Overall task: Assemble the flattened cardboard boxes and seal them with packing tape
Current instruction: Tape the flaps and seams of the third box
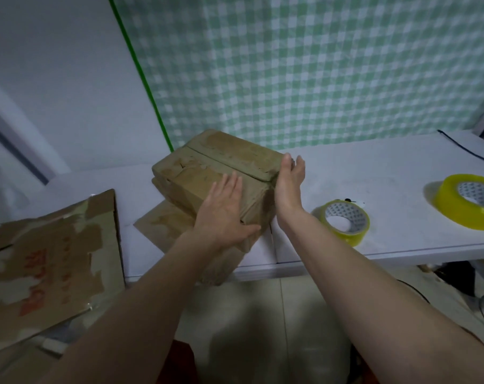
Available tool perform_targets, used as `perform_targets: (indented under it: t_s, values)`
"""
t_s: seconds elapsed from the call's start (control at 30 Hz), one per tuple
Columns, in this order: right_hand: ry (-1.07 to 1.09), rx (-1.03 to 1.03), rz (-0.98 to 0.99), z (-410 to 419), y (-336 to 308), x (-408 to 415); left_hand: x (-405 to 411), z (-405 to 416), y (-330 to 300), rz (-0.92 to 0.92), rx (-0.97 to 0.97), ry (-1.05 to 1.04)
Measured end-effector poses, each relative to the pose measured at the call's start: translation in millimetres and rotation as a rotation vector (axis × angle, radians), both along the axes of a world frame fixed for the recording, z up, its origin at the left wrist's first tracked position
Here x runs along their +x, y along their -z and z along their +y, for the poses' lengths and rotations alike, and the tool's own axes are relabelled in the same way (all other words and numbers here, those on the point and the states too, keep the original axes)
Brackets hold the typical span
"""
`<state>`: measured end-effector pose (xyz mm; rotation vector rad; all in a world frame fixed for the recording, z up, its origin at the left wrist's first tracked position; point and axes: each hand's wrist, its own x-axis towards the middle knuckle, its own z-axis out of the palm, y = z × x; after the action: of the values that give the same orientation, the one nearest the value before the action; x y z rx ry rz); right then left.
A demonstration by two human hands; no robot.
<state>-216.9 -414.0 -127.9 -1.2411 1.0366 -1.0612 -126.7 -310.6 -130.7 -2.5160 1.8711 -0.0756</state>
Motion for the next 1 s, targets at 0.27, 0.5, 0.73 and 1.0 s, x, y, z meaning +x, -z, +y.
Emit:
perform_targets:
  t_s: [0.27, 0.5, 0.73, 1.0]
  values:
    - [0.148, 0.147, -0.021, -7.4, 35.7, 43.0, 5.7, 2.0, 2.3, 0.086, -0.078, 0.061]
    - [0.106, -0.027, 0.238, -18.5, 60.7, 24.1, 6.2, 6.3, -1.9, 0.107, -0.028, 0.061]
    - [-0.044, -0.044, 0.297, -20.8, 15.4, -5.0, 24.2, 33.9, -26.2, -0.004, 0.197, 0.133]
    - [-0.07, -0.156, 0.358, 48.4, 20.1, -25.1, 22.7, 101.1, -26.4, 0.426, 0.054, -0.174]
